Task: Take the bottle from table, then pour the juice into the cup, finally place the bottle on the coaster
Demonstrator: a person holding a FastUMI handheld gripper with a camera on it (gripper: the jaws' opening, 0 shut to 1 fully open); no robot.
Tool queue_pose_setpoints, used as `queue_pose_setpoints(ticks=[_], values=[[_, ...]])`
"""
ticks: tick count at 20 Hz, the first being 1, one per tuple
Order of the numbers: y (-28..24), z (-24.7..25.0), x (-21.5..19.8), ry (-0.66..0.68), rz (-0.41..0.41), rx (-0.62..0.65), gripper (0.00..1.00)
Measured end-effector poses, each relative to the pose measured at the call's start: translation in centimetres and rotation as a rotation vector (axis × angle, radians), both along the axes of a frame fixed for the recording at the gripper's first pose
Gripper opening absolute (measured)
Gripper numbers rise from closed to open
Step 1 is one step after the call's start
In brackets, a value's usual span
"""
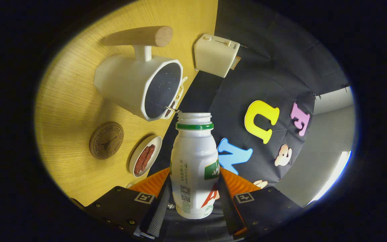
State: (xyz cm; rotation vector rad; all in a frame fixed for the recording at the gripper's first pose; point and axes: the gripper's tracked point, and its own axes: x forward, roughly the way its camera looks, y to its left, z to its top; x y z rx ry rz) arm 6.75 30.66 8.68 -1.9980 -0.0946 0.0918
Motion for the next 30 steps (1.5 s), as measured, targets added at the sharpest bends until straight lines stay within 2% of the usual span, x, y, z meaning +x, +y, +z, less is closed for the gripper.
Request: queue_pose_setpoints(ticks=[23,30], values=[[0.30,0.11,-0.07,0.005,-0.005,-0.029,0.72],[-0.03,-0.02,-0.05,0.005,-0.004,0.002,0.72]])
